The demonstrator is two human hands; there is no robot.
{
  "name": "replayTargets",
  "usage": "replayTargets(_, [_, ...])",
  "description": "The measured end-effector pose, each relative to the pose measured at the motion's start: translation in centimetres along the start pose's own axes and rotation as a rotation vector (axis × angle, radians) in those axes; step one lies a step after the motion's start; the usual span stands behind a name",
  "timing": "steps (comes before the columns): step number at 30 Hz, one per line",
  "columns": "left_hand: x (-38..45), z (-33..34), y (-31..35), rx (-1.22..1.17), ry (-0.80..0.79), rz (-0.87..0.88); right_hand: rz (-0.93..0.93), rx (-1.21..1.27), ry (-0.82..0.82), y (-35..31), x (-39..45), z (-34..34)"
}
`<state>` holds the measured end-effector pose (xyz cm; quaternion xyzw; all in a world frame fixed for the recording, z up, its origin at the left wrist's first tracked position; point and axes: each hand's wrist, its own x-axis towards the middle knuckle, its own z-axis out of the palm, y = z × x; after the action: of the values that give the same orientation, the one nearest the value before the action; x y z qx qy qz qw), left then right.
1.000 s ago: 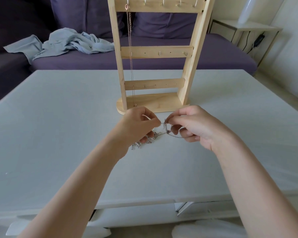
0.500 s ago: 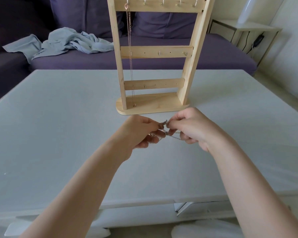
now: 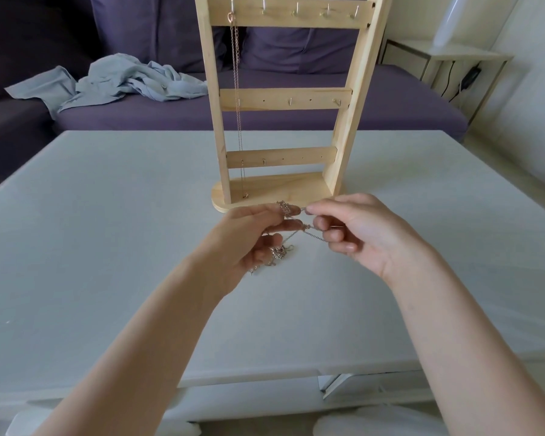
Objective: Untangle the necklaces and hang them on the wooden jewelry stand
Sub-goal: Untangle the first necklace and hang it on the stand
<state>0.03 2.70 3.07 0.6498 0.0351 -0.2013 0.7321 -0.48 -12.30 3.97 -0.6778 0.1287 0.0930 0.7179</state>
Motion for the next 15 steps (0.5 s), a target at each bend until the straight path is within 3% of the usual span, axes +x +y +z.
replayTargets(7, [-0.02,-0.03,0.19,0.200,0.026,0.211,0.032,-0.046,-0.053,0.09,0.05,0.34])
replayTargets(15, [0.06,-0.28,0.24,0.176,0.062,0.184,0.056,0.034,-0.074,-0.13,-0.06,0.48])
